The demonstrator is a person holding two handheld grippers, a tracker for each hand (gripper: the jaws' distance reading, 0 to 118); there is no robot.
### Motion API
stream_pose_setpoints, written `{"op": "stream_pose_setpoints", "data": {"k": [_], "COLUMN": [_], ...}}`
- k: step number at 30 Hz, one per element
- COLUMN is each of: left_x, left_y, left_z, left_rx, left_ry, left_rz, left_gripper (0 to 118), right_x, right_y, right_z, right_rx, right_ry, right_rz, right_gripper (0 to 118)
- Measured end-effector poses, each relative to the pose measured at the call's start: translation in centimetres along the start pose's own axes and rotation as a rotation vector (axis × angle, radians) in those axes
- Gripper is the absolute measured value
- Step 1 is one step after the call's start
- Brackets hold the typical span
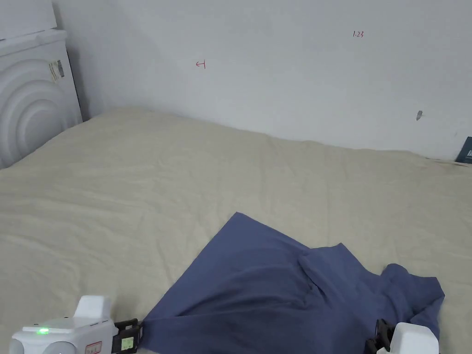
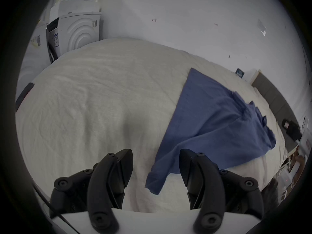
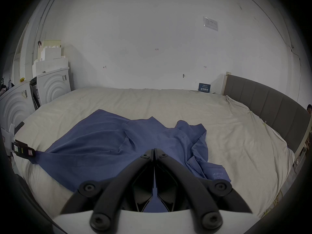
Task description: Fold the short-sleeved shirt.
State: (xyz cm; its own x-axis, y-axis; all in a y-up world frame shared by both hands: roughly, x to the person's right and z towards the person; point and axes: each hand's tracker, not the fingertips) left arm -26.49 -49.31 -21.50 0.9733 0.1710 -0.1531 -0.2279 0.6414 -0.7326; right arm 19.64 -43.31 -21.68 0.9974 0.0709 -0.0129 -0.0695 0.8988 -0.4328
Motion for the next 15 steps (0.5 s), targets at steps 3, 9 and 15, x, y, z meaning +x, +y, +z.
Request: {"op": "stream_pose_setpoints", "data": {"k": [3, 9, 15], "left_x": [0.4, 1.1, 2.1], "left_y": [-0.5, -1.1, -1.4], "left_z": [-0.7, -1.4, -1.8], "left_rx": [-0.006, -0.018, -0.016], "left_ry": [0.013, 0.03, 0.042], "left_rz": [-0.017, -0.067, -0.139], "left_gripper": [64, 41, 18], "right_x": [-0.1, -0.3, -0.6], "right_y": [-0.1, -0.3, -0.6], "right_z": [-0.1, -0.3, -0.4], "right_rx": [-0.005, -0.012, -0.021], "right_ry": [0.002, 0.002, 0.006], "right_rz": [0.003, 0.008, 0.007], "right_gripper": [0, 0, 0]}}
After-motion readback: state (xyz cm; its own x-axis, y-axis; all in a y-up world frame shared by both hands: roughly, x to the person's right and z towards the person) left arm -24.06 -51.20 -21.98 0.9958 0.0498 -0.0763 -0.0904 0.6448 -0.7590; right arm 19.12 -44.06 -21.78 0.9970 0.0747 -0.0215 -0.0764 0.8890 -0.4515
